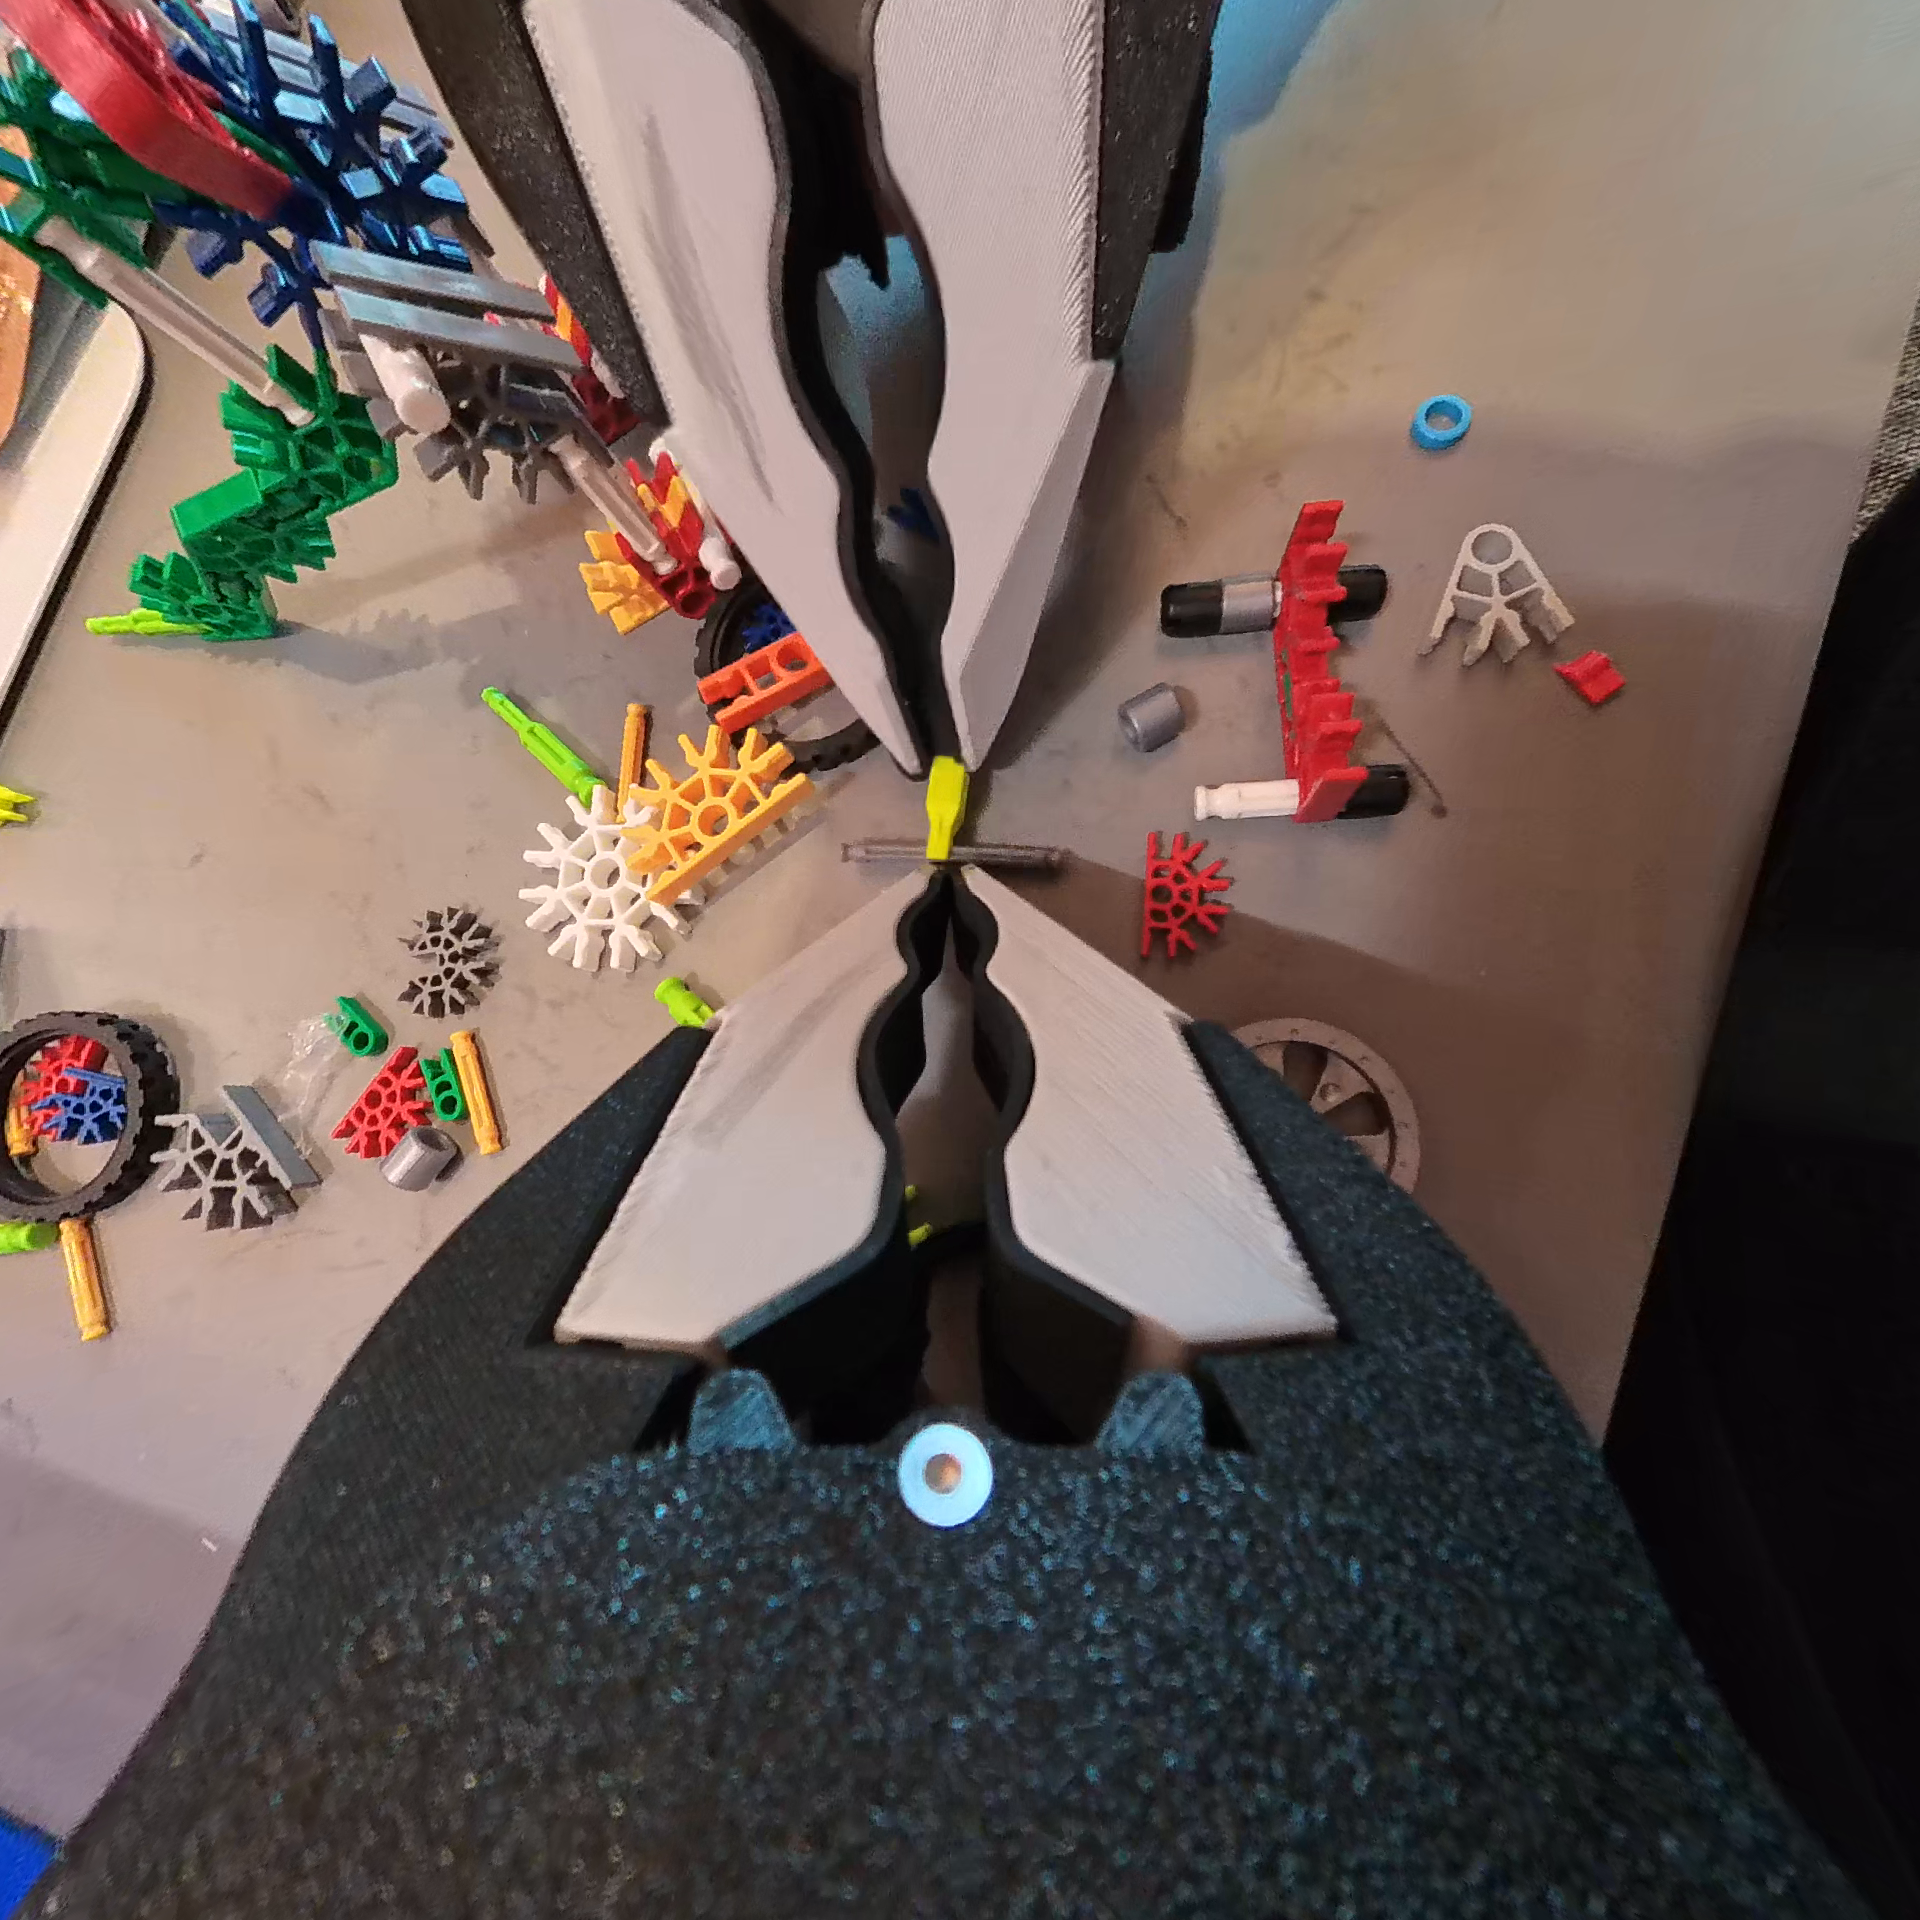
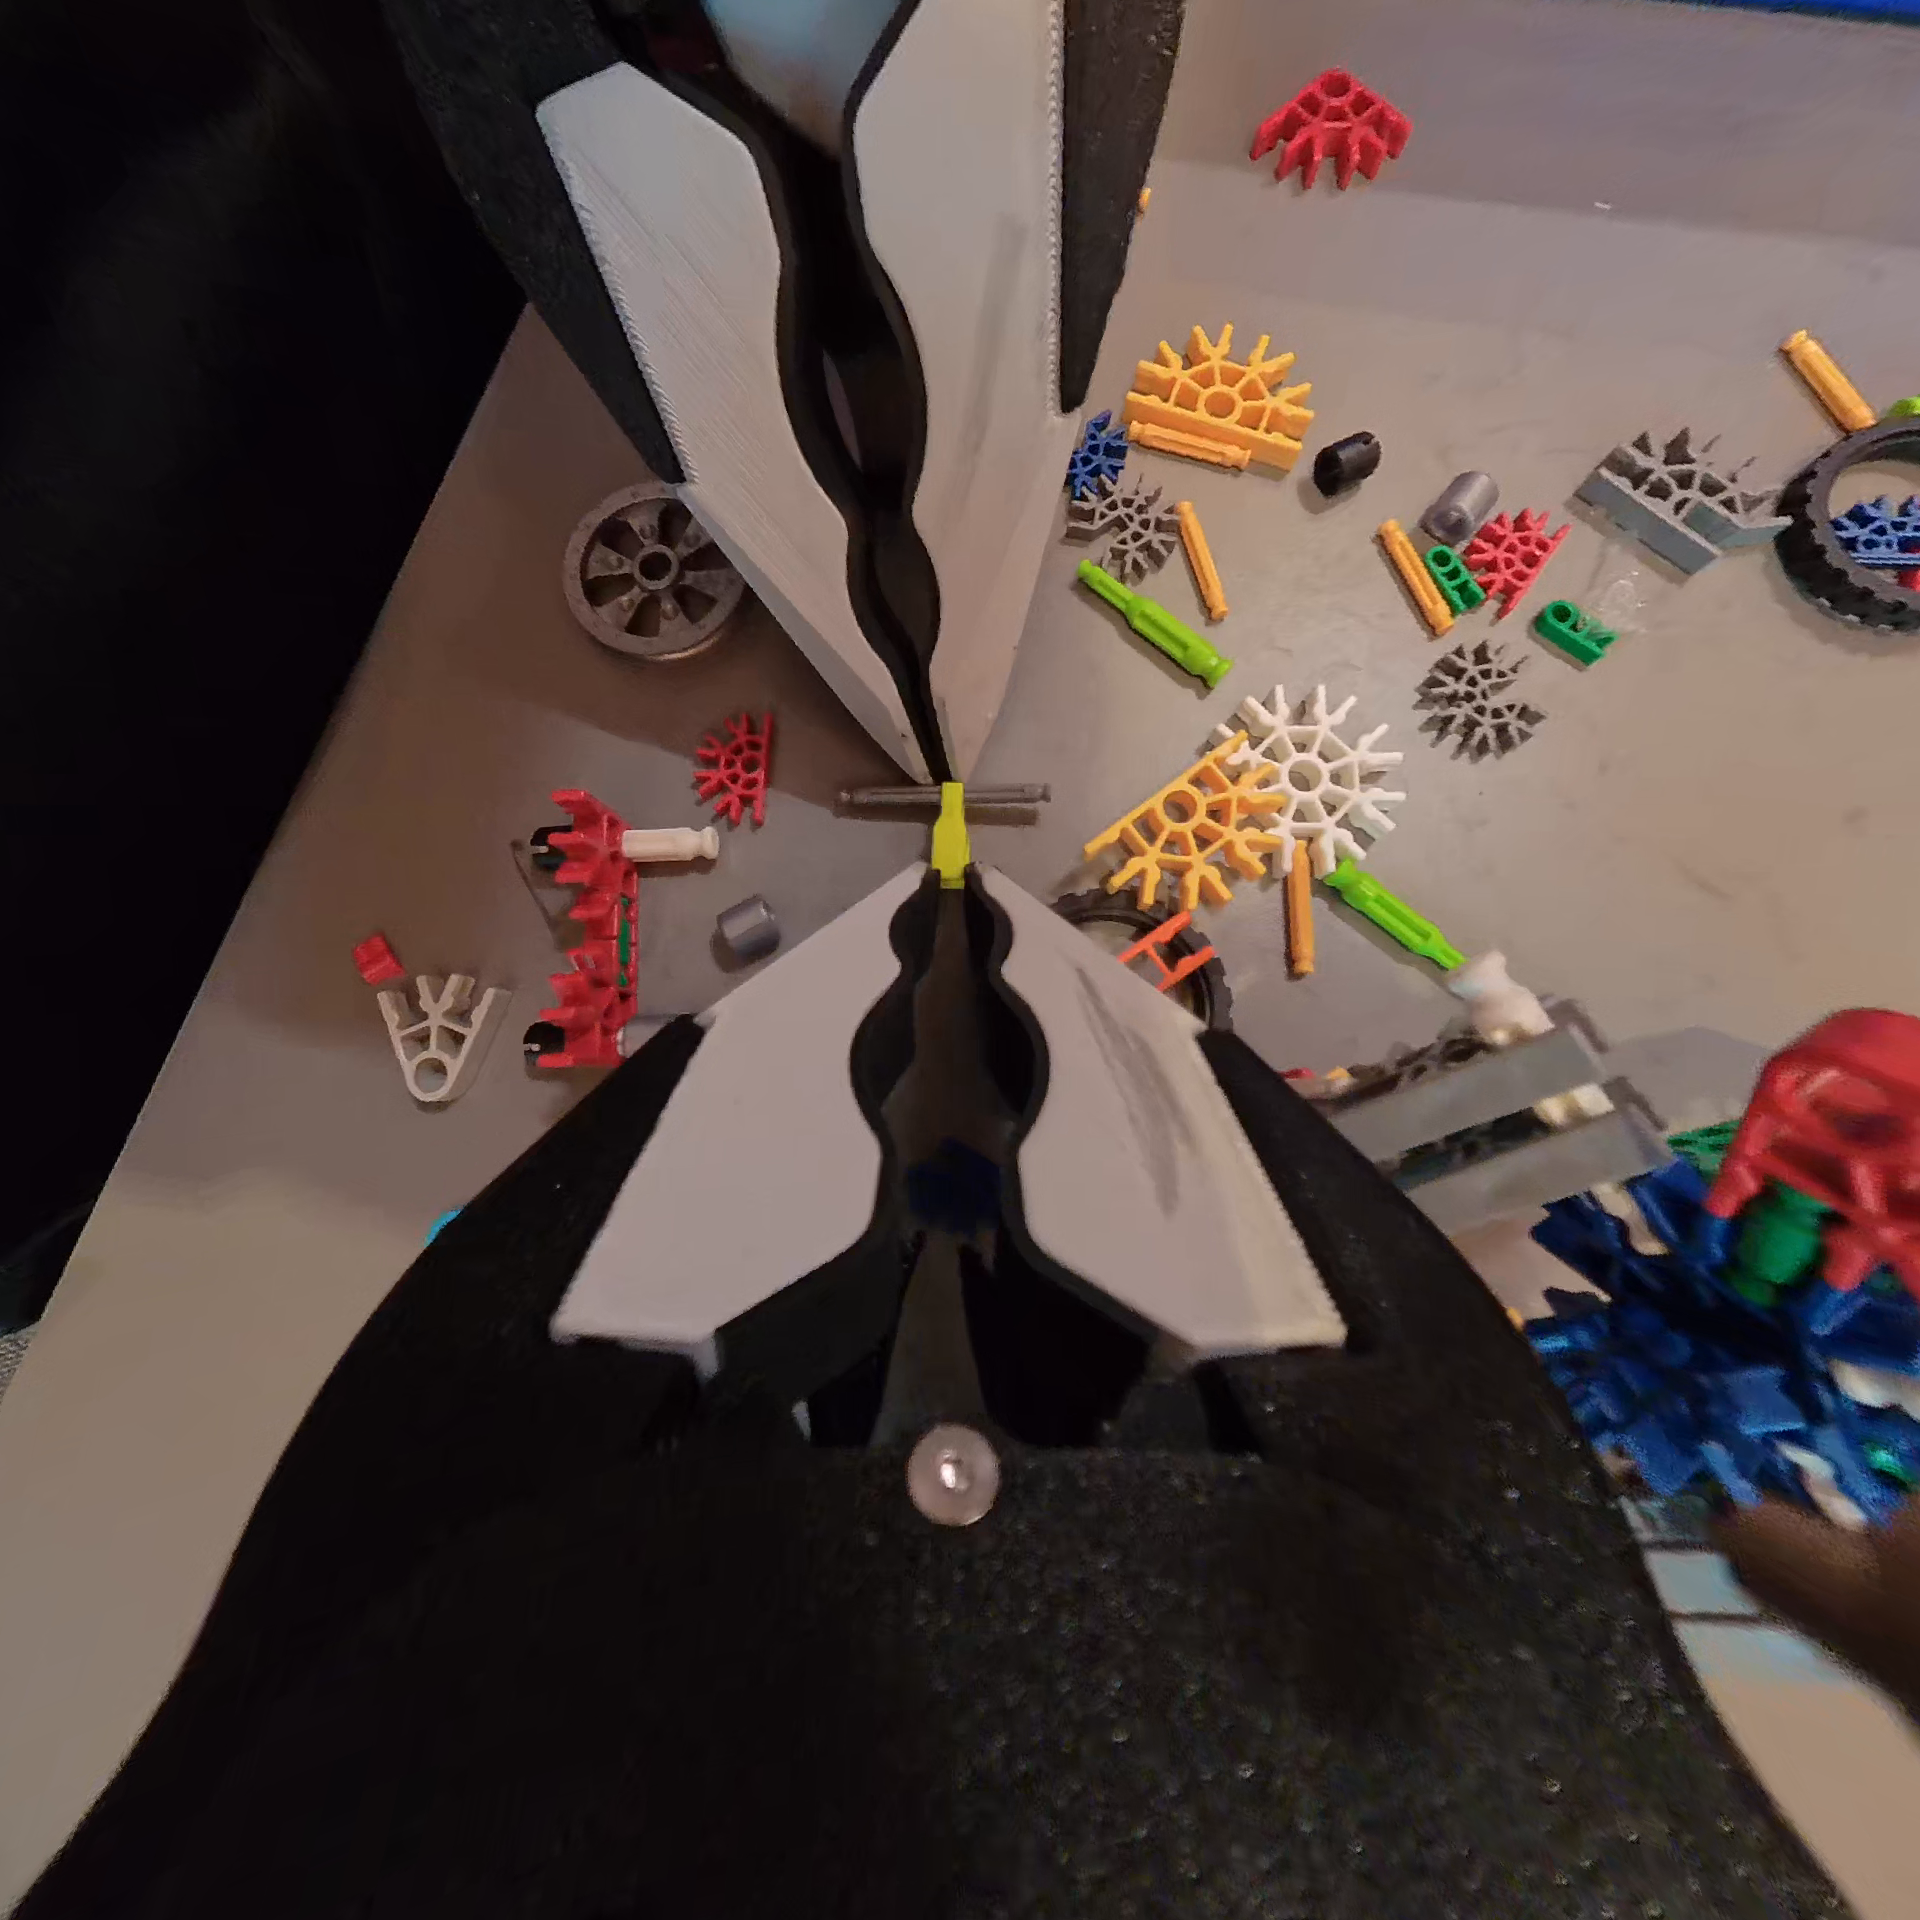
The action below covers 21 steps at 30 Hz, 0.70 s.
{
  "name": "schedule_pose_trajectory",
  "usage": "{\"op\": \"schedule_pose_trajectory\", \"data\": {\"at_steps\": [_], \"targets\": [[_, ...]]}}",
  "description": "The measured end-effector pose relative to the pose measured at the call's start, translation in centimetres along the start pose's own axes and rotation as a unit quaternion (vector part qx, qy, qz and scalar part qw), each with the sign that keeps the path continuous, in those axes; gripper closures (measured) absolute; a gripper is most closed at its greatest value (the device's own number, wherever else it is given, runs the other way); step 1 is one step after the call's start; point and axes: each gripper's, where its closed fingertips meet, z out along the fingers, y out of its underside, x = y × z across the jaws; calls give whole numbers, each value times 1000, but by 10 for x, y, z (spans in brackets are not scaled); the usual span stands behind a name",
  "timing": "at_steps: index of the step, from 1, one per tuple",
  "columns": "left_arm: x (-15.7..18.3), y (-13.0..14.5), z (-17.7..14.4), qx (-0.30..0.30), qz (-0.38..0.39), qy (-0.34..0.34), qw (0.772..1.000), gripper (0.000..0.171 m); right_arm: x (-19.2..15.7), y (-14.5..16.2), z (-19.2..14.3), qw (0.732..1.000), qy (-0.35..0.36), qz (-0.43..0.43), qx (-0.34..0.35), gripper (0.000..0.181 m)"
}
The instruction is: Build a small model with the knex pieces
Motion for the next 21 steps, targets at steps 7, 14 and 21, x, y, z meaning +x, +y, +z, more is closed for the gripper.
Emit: {"op": "schedule_pose_trajectory", "data": {"at_steps": [7, 14, 21], "targets": [[0, 0, 0, -1, 3, -1, 1000, 171, 1, -1, 1, 1000, 2, 4, 5, 178], [0, 1, 0, -3, 12, 4, 1000, 171, 0, -1, 2, 1000, -4, 6, 9, 179], [-4, 2, -3, -9, 18, -4, 1000, 161, -1, -2, 3, 1000, -6, 7, 13, 178]]}}
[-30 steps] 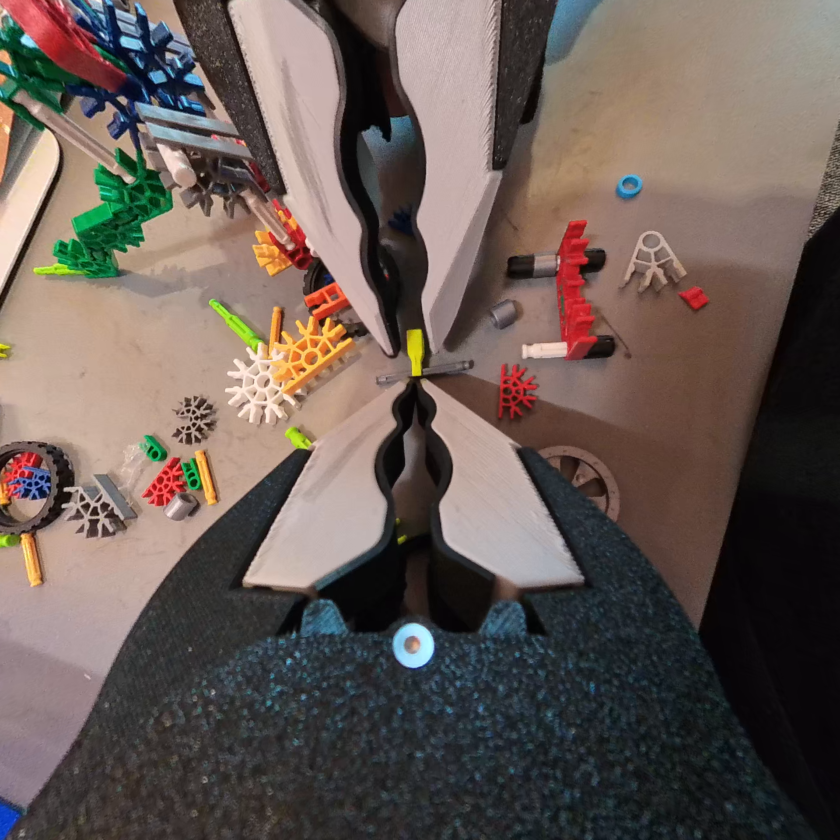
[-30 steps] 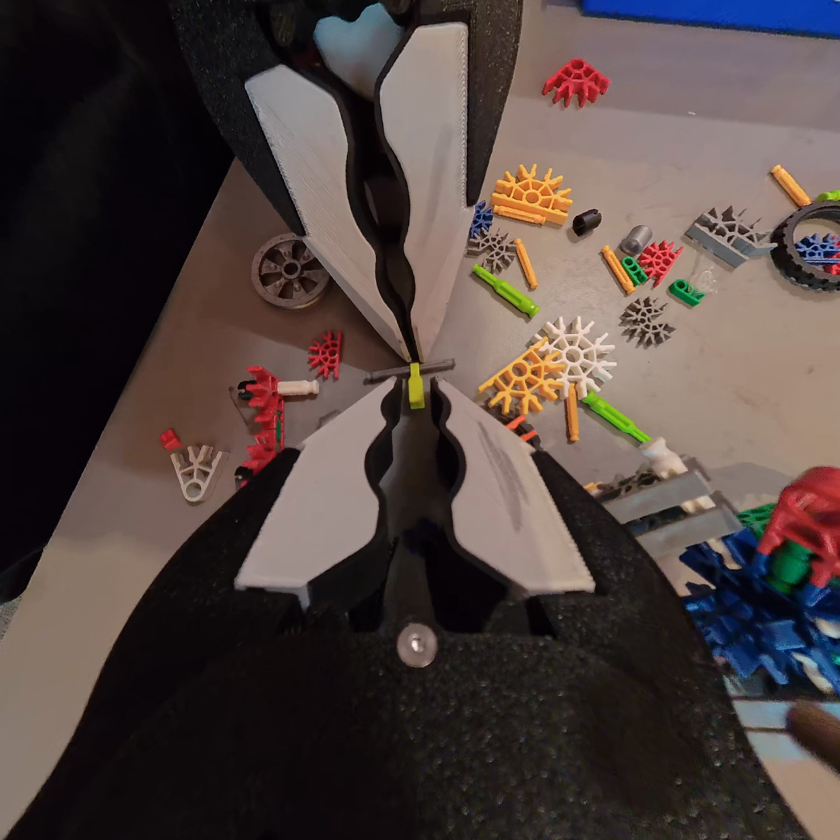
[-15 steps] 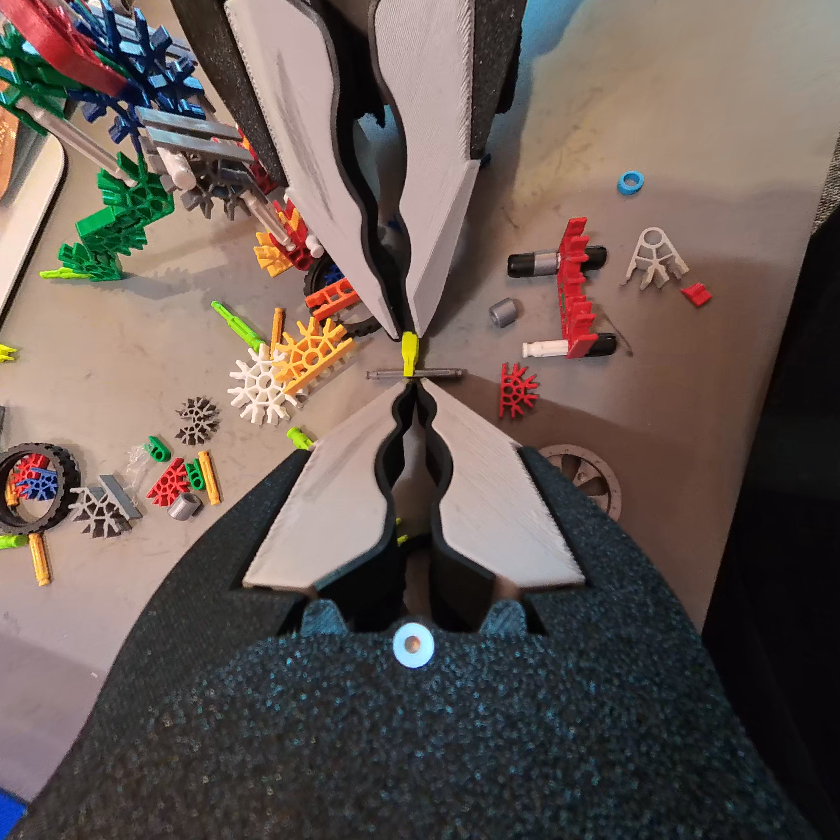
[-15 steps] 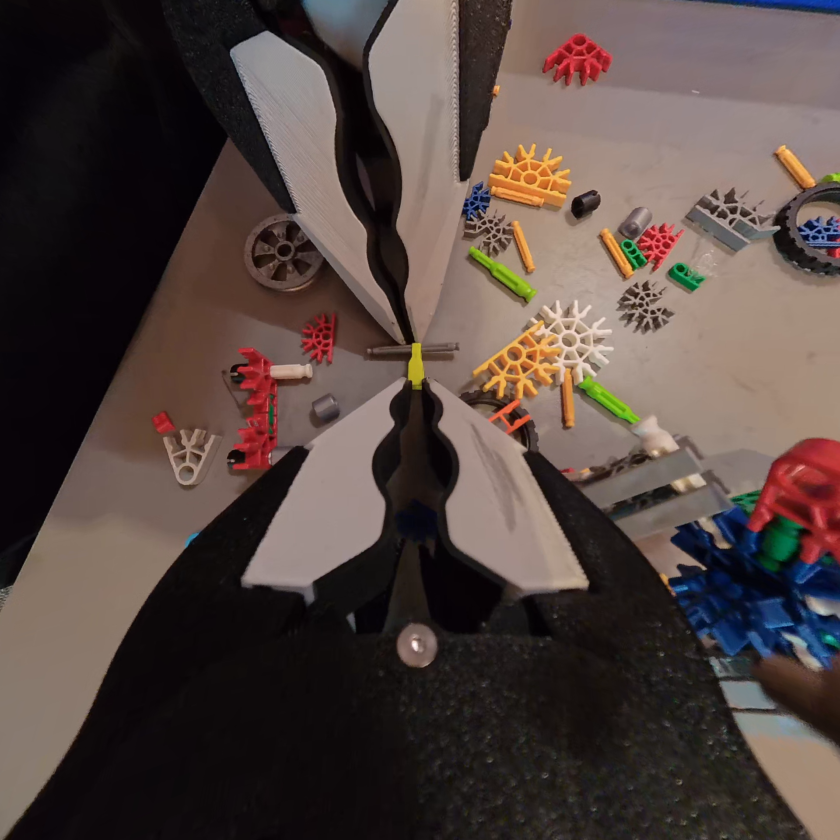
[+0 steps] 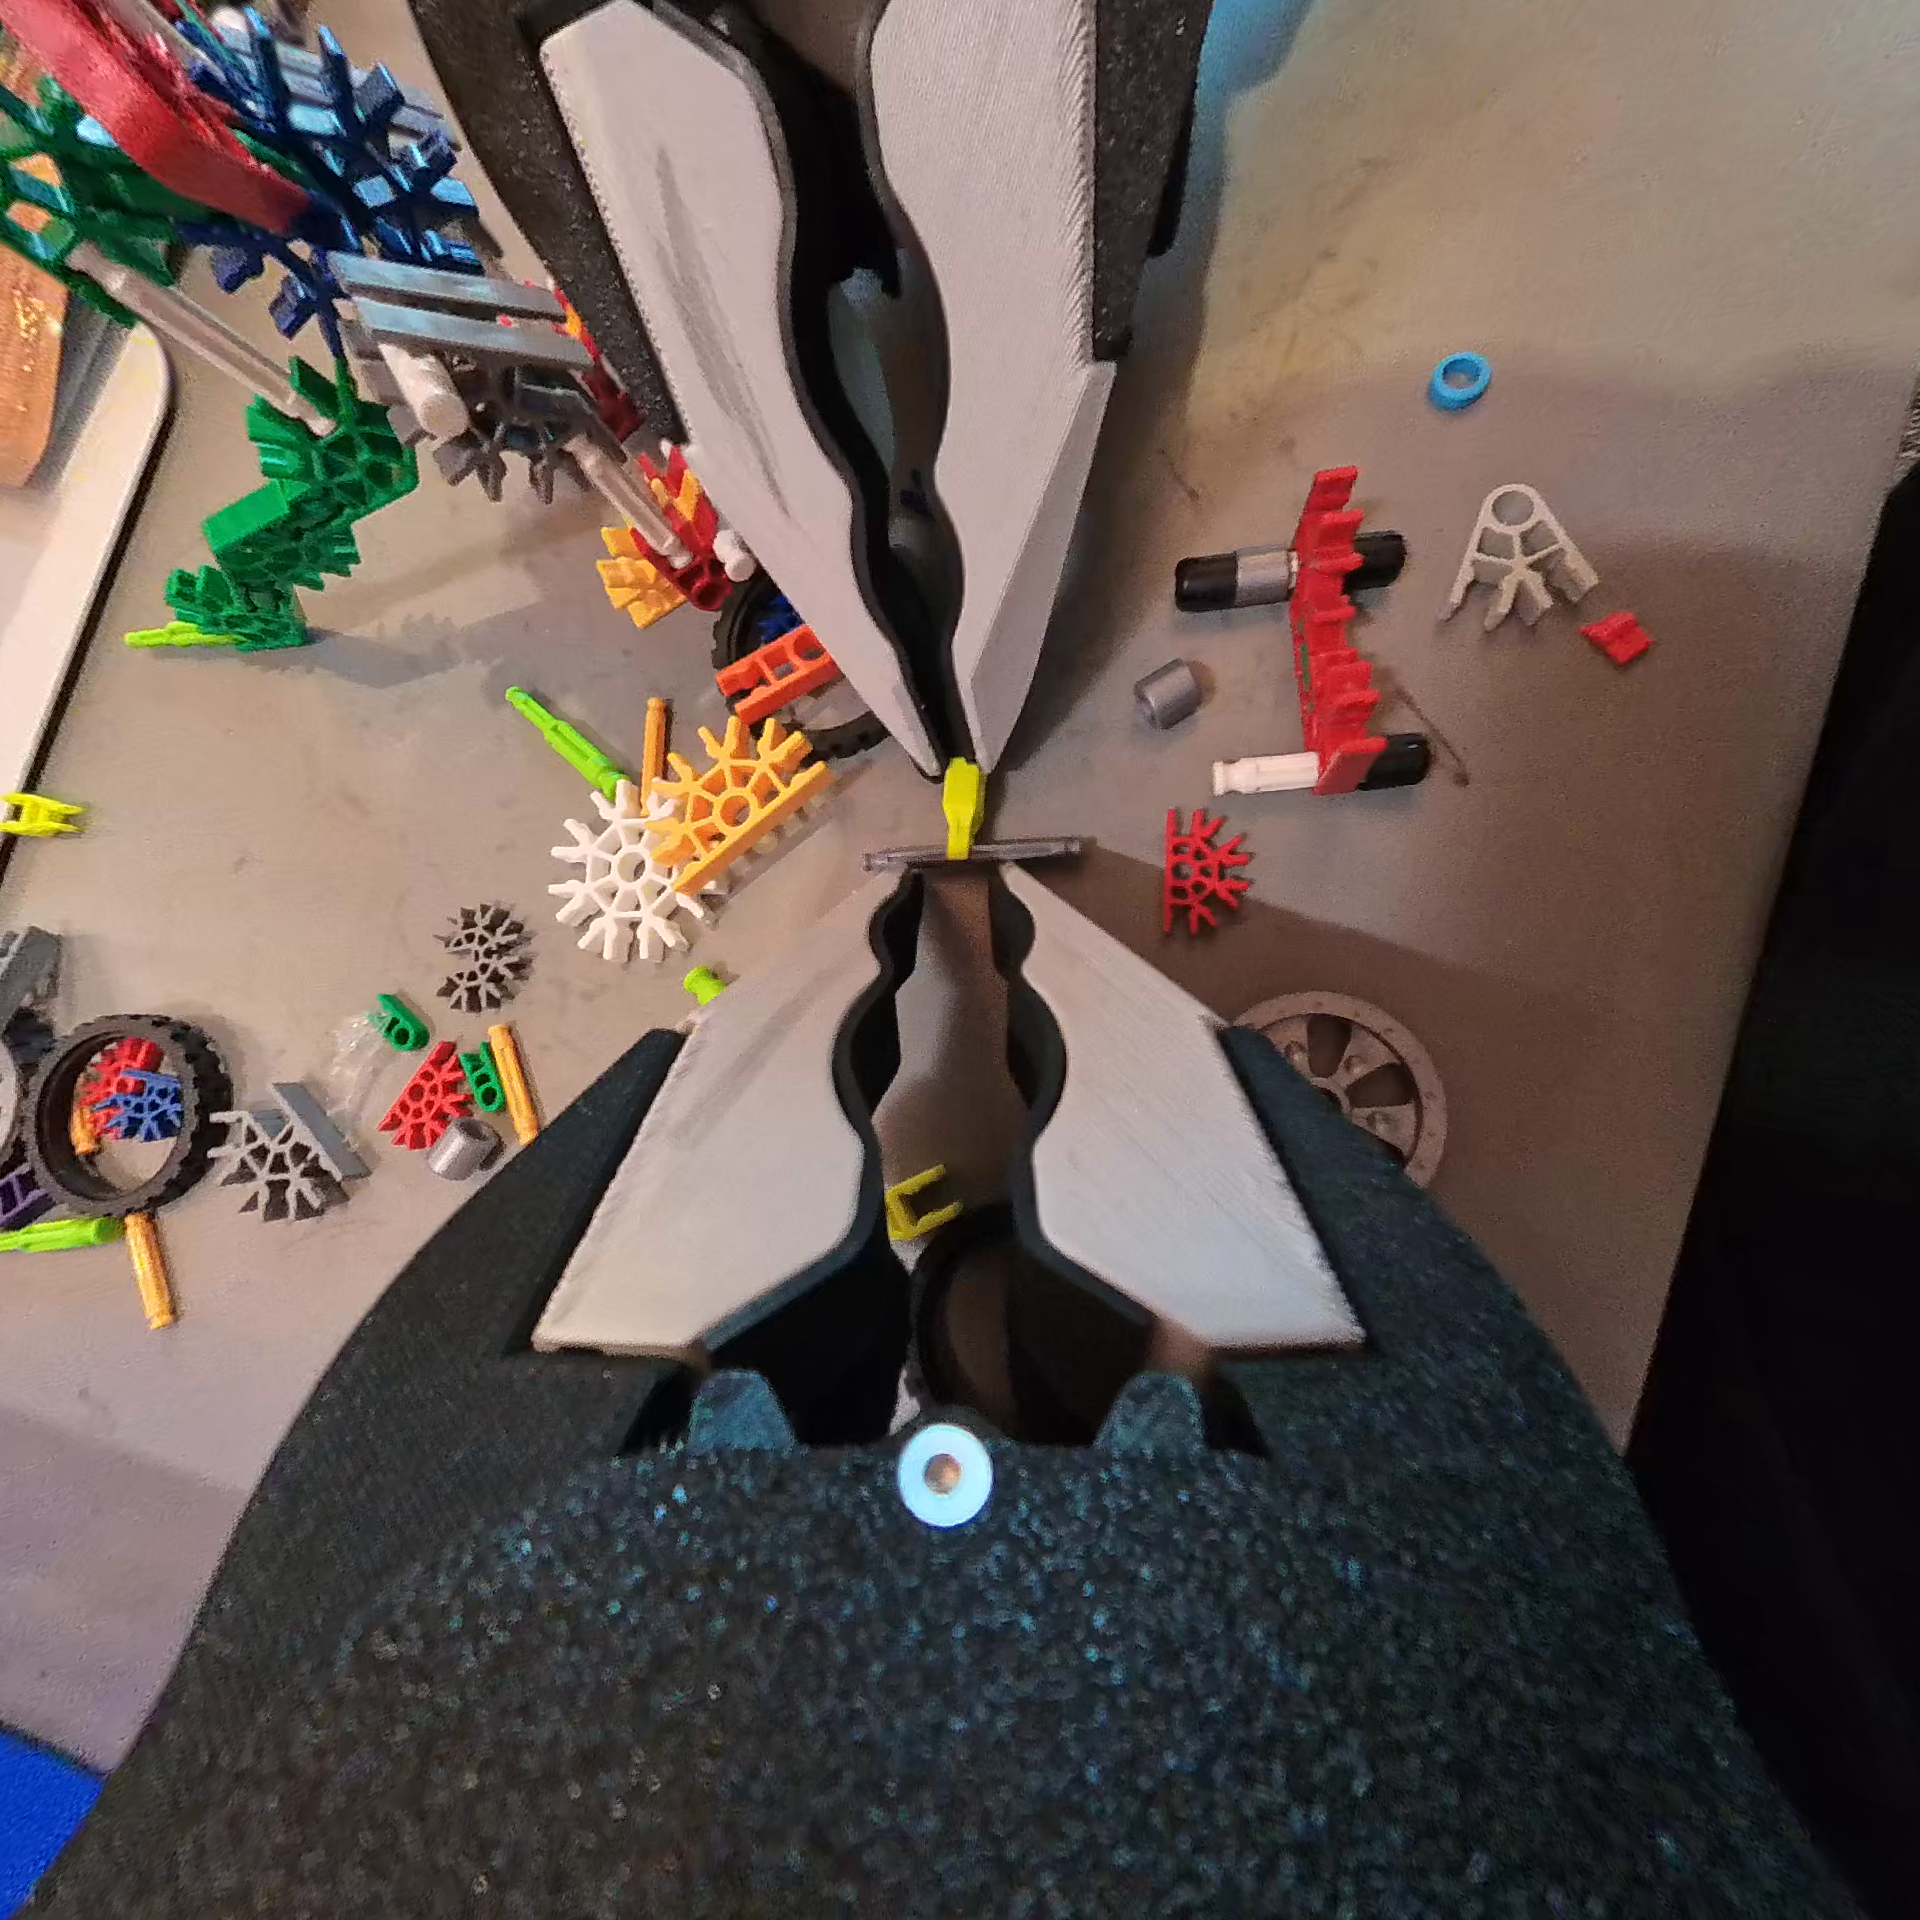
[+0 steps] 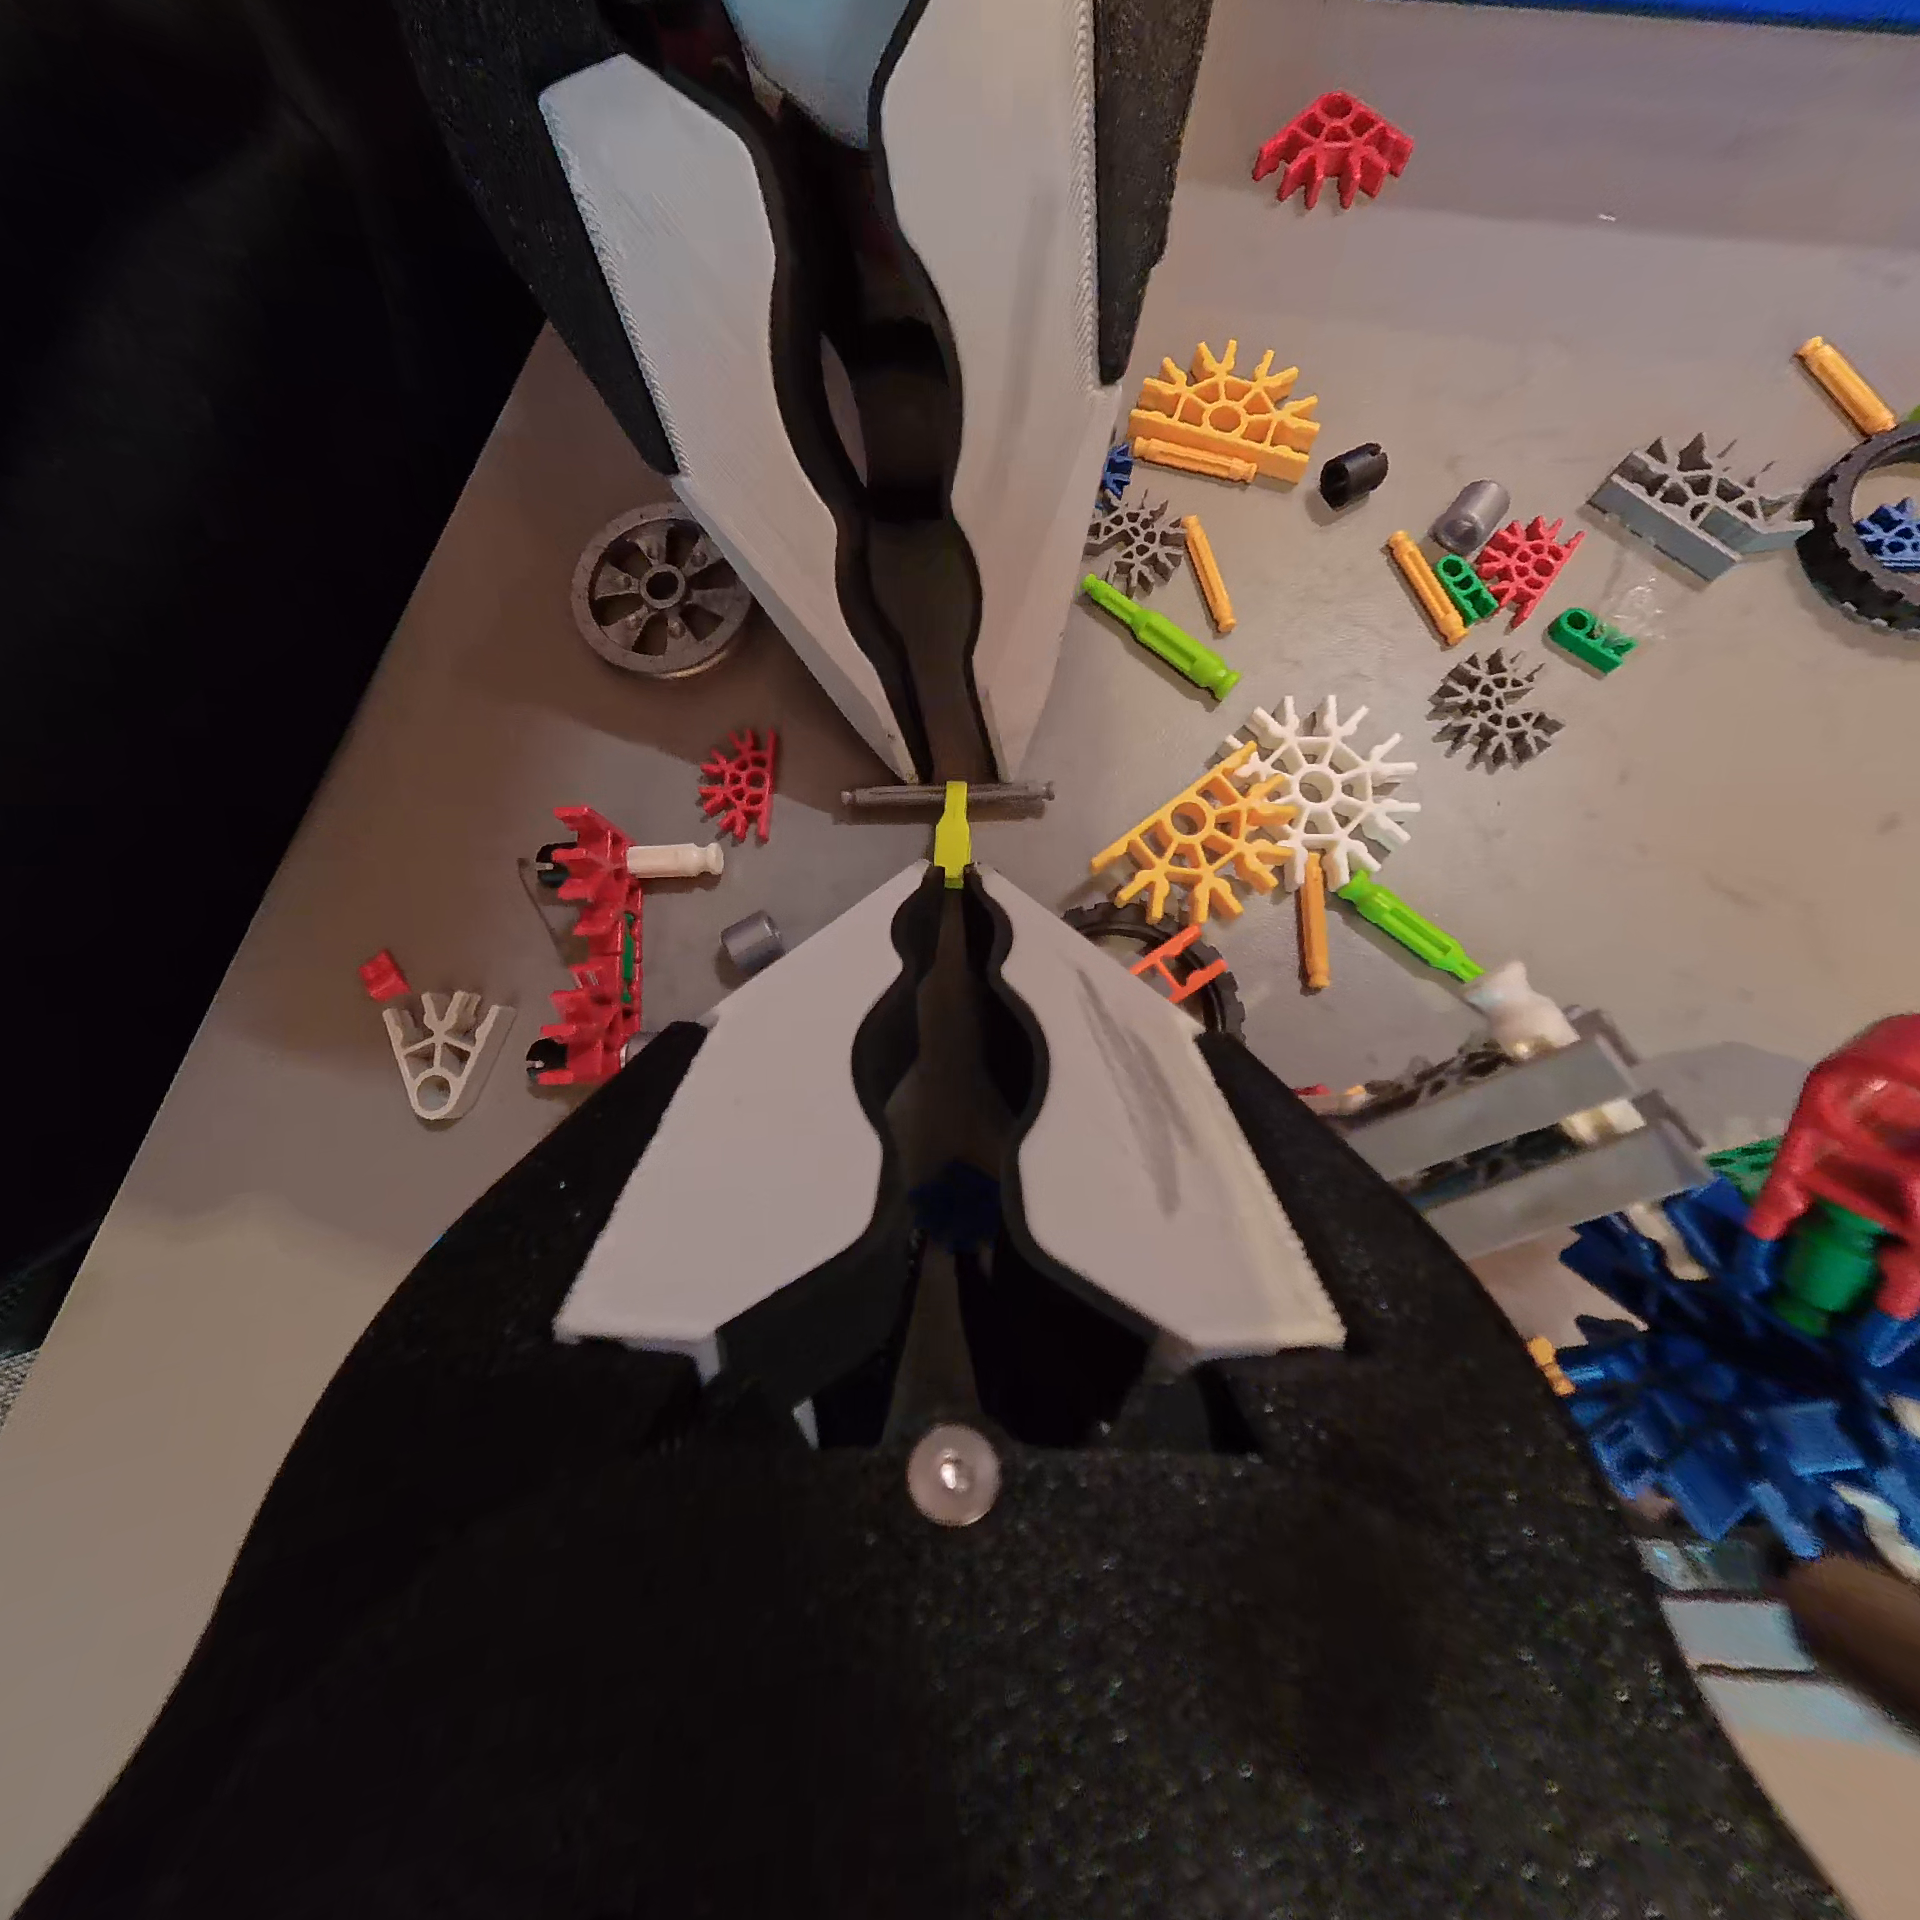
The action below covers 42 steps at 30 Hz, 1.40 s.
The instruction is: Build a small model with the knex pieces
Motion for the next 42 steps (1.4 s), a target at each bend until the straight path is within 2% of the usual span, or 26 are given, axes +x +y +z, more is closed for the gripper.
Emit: {"op": "schedule_pose_trajectory", "data": {"at_steps": [18, 19, 20, 21, 22, 24, 26, 30, 35, 38, 42], "targets": [[4, -2, 1, -3, 12, 7, 1000, 169, 0, 0, 2, 1000, 15, -13, -7, 179], [11, -6, 3, 7, 7, 24, 1000, 171, -1, -2, 5, 1000, 14, -11, -1, 181], [32, -19, 10, 39, -4, 67, 997, 171, -5, -5, 8, 1000, 13, -11, 4, 181], [42, -29, 17, 39, 33, 58, 997, 171, -6, -5, 9, 1000, 17, -22, -1, 181], [37, -33, 21, 22, 96, 18, 995, 171, -5, -4, 8, 999, 18, -26, -8, 181], [36, -33, 22, 15, 46, 47, 998, 171, -4, -2, 7, 1000, 10, -10, -7, 181], [30, -26, 18, 4, 63, 28, 998, 171, -4, -3, 7, 1000, 13, -15, -8, 181], [16, -16, 13, -4, 44, 10, 999, 171, 0, -3, 3, 1000, 11, -6, -2, 181], [7, -15, 14, 4, 45, 9, 999, 171, 7, -12, -21, 1000, 11, -3, -2, 181], [6, -16, 15, 19, 33, 18, 999, 171, 7, -12, -42, 999, 20, -35, -19, 181], [6, -15, 15, 15, 32, 15, 999, 171, 15, -18, -86, 990, 95, -84, -58, 179]]}}
